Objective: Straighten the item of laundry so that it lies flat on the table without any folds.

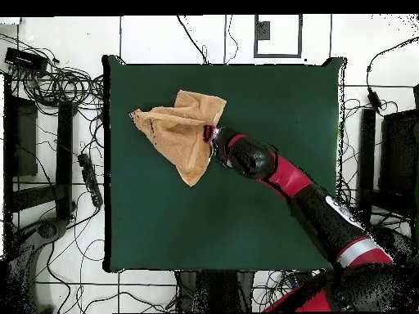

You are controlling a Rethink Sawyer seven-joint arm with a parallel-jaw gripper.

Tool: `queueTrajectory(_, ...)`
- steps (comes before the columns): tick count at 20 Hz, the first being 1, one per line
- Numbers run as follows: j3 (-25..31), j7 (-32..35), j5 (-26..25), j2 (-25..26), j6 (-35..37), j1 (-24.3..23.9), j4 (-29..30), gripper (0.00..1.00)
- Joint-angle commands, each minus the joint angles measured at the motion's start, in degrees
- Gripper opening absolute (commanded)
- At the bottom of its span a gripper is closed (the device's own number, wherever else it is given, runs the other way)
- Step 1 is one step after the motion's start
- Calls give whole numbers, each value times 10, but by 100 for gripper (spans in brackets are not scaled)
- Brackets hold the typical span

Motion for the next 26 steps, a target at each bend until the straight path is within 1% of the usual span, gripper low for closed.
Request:
queueTrajectory(1, -38, -25, -17, -86, 136, 41, -127, 0)
queueTrajectory(9, -36, -52, -40, -126, 219, 38, -160, 0)
queueTrajectory(17, -22, -89, -60, -129, 300, 27, -220, 0)
queueTrajectory(19, -18, -93, -68, -131, 320, 23, -234, 0)
queueTrajectory(23, -18, -87, -86, -134, 334, 26, -246, 0)
queueTrajectory(26, -16, -88, -88, -133, 354, 23, -260, 0)
